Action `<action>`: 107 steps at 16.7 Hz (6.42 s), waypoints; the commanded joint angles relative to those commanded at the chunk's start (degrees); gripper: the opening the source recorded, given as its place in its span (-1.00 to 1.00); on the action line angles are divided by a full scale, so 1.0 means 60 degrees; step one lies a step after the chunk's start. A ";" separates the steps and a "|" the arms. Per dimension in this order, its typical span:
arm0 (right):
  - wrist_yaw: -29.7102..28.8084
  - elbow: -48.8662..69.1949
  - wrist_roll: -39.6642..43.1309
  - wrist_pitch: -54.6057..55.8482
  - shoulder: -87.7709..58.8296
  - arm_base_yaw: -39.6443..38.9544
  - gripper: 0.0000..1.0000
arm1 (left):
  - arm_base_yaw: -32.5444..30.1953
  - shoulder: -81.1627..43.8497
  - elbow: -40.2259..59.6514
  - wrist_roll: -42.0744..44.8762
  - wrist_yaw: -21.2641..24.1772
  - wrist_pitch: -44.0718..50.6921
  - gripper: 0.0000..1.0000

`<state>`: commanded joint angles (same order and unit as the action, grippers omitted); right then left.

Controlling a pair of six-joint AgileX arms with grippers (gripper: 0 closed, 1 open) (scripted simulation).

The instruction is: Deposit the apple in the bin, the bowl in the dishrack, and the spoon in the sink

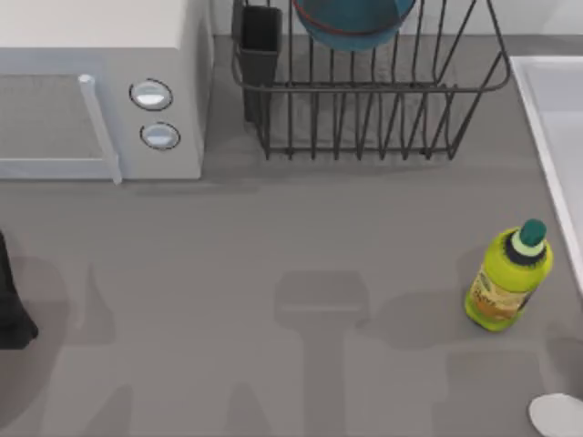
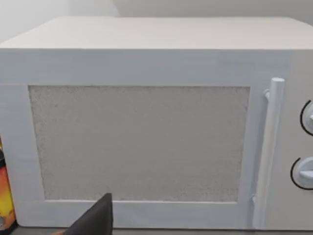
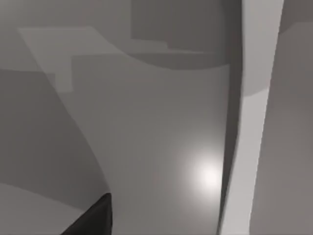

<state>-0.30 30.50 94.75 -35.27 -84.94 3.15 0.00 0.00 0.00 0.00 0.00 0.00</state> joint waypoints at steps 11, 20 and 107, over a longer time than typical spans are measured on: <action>0.0000 -0.0167 0.0002 0.0272 -0.0149 0.0002 0.25 | 0.0000 0.0000 0.0000 0.0000 0.0000 0.0000 1.00; 0.0000 -0.0167 0.0002 0.0272 -0.0149 0.0002 -1.00 | 0.0000 0.0000 0.0000 0.0000 0.0000 0.0000 1.00; -0.0183 1.8217 0.0367 -0.7526 -1.0736 0.0910 0.21 | 0.0000 0.0000 0.0000 0.0000 0.0000 0.0000 1.00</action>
<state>-1.40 139.80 96.95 -80.42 -149.36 8.61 0.00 0.00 0.00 0.00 0.00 0.00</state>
